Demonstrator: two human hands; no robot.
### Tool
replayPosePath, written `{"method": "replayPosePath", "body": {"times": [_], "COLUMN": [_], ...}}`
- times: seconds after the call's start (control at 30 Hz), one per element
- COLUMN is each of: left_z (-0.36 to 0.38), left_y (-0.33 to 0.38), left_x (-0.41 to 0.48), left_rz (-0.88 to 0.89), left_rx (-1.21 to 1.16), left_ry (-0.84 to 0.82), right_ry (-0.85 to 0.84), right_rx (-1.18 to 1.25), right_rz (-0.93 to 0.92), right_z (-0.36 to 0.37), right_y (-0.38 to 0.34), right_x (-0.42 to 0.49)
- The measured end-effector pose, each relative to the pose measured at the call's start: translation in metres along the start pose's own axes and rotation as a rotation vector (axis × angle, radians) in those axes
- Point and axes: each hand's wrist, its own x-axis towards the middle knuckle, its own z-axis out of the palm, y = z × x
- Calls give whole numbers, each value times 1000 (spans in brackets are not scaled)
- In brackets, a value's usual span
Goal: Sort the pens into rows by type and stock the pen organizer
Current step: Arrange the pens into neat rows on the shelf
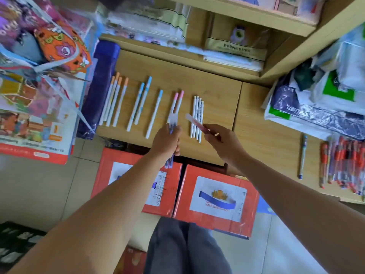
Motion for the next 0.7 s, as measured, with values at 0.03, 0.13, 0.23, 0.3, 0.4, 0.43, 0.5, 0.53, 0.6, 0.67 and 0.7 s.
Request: {"method": "replayPosePath", "body": {"times": [0.03,0.13,0.23,0.3,0.4,0.43,0.5,0.53,0.6,0.67,0.7], "left_z": [-3,-11,-20,-29,-46,-53,-67,-73,-87,-99,-106], "left_y": [0,2,5,5,7,8,11,13,18,23,24], "left_x": [3,11,19,27,40,45,56,61,72,83,90], "left_rz": [-2,-3,-24,-32,-39,-39,-25,-11,21,31,26], "left_rx": [2,26,17,14,36,45,70,90,150,218,229], "left_ry": [10,35,80,100,137,161,197,203,202,192,189], "right_ry": [7,13,11,8,5,11,25,33,56,96,119], "right_rx": [7,25,24,30,32,25,-5,-21,-36,-67,-84], "right_rz": [1,-7,-13,-22,-24,-24,-24,-22,-25,-37,-41], "right_z": [0,-2,-2,-1,3,6,13,17,26,36,42], "right_y": [-3,-12,-19,-25,-36,-40,-47,-51,-59,-68,-72], "right_x": [6,21,34,42,58,64,76,83,96,110,117]}}
